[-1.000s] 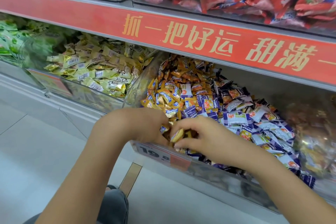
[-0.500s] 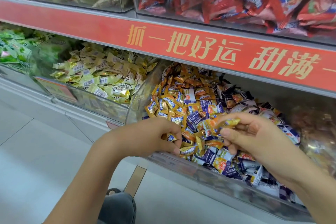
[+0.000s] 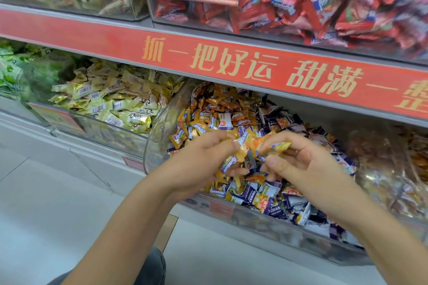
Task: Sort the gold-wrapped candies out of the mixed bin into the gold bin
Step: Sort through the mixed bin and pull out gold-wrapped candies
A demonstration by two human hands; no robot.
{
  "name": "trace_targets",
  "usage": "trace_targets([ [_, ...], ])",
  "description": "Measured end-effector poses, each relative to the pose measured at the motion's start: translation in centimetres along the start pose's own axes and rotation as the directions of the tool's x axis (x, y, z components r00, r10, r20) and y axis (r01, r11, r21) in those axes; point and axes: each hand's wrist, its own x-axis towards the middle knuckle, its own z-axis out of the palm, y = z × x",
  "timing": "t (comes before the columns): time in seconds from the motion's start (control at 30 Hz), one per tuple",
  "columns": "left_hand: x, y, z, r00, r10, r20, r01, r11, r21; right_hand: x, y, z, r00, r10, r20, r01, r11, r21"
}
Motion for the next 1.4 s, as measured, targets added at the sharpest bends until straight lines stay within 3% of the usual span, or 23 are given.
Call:
trace_targets([
  [0.07, -0.1, 0.2, 0.7, 0.998, -0.063, -0.013, 0.058, 0.972, -0.227, -0.2, -0.2, 0.6, 0.998, -0.057, 0.013, 0.058, 0.994, -0.091],
  [0.17, 0.2, 0.5, 1.3, 0.992, -0.125, -0.023, 0.107, 0.921, -0.374, -0.2, 0.1, 1.1, 0.993, -0.119, -0.011, 0.113, 0.967, -0.228],
  [0.3, 0.4, 1.0, 1.9, 0.985, -0.163, 0.050, 0.164, 0.832, -0.529, -0.2, -0.2, 1.8, 0.941, -0.337, 0.004, 0.288, 0.799, -0.528],
  [0.37, 0.2, 1.1, 2.1, 0.981, -0.178, 0.077, 0.189, 0.794, -0.577, -0.2, -0.3, 2.2, 0.943, -0.327, 0.062, 0.299, 0.750, -0.591],
  [0.5, 0.1, 1.2, 2.3, 0.976, -0.205, 0.067, 0.194, 0.697, -0.691, -0.5, -0.1, 2.3, 0.970, -0.187, 0.155, 0.242, 0.802, -0.546],
  [0.73, 1.0, 0.7, 1.8, 0.983, -0.174, -0.053, 0.069, 0.628, -0.775, -0.6, -0.3, 1.5, 0.973, -0.193, 0.127, 0.229, 0.877, -0.421],
  [0.97, 0.8, 0.9, 2.3, 0.959, -0.171, -0.225, -0.002, 0.794, -0.608, -0.3, 0.2, 2.3, 0.961, -0.211, 0.177, 0.274, 0.808, -0.522],
  [1.03, 1.0, 0.6, 2.6, 0.925, -0.176, -0.337, -0.044, 0.831, -0.555, -0.1, 0.6, 2.6, 0.953, -0.219, 0.211, 0.301, 0.784, -0.544],
  [1.17, 1.5, 0.6, 2.2, 0.831, 0.078, -0.551, -0.228, 0.951, -0.210, -0.1, -0.2, 2.4, 0.971, -0.222, 0.083, 0.237, 0.899, -0.367],
  [1.23, 1.4, 0.7, 1.5, 0.822, 0.168, -0.544, -0.266, 0.958, -0.105, 0.0, -0.6, 2.1, 0.972, -0.233, 0.008, 0.222, 0.915, -0.336],
  [1.33, 1.0, 0.9, 0.8, 0.874, 0.139, -0.465, -0.201, 0.976, -0.086, 0.4, -0.7, 2.2, 0.984, -0.176, -0.009, 0.166, 0.942, -0.290],
  [1.4, 0.8, 0.8, 0.2, 0.884, 0.147, -0.444, -0.138, 0.989, 0.054, 0.9, -0.8, 2.7, 0.995, -0.101, 0.022, 0.102, 0.929, -0.356],
])
